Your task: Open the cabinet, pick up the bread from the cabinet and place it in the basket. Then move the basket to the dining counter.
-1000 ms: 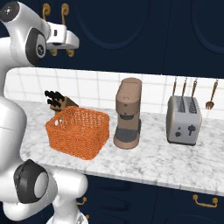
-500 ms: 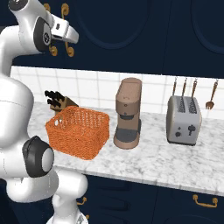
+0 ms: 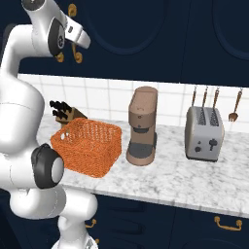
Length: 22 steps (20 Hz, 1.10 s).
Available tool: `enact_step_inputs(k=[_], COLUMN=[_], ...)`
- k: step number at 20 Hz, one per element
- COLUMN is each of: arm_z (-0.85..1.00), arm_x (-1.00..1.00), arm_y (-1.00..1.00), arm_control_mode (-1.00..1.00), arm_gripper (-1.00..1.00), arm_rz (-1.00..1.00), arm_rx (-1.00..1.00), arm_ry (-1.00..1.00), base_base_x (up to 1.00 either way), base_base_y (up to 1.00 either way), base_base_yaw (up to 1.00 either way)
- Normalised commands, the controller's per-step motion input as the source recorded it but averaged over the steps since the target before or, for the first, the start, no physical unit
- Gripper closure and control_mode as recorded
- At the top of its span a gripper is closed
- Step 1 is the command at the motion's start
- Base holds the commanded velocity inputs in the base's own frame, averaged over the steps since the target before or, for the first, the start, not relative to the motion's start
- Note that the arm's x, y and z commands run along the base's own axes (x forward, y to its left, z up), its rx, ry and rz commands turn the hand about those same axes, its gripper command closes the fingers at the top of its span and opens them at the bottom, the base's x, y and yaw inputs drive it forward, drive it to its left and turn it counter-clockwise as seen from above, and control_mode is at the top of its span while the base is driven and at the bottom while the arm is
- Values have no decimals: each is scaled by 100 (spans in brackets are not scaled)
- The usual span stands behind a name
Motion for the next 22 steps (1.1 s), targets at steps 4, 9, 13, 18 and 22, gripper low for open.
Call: enact_step_inputs(k=[4, 9, 13, 18, 22], arm_z=[-41, -1, 0, -17, -6], arm_x=[23, 54, 25, 25, 33], arm_y=[0, 0, 0, -5, 0], arm_control_mode=[-100, -100, -100, -100, -100], arm_gripper=[-100, -100, -100, 100, 100], arm_rz=[0, 0, 0, 0, 0], arm_rx=[12, 14, 14, 9, 10], arm_ry=[-8, 0, 0, -2, -7], base_base_x=[0, 0, 0, 0, 0], base_base_y=[0, 0, 0, 0, 0], base_base_yaw=[0, 0, 0, 0, 0])
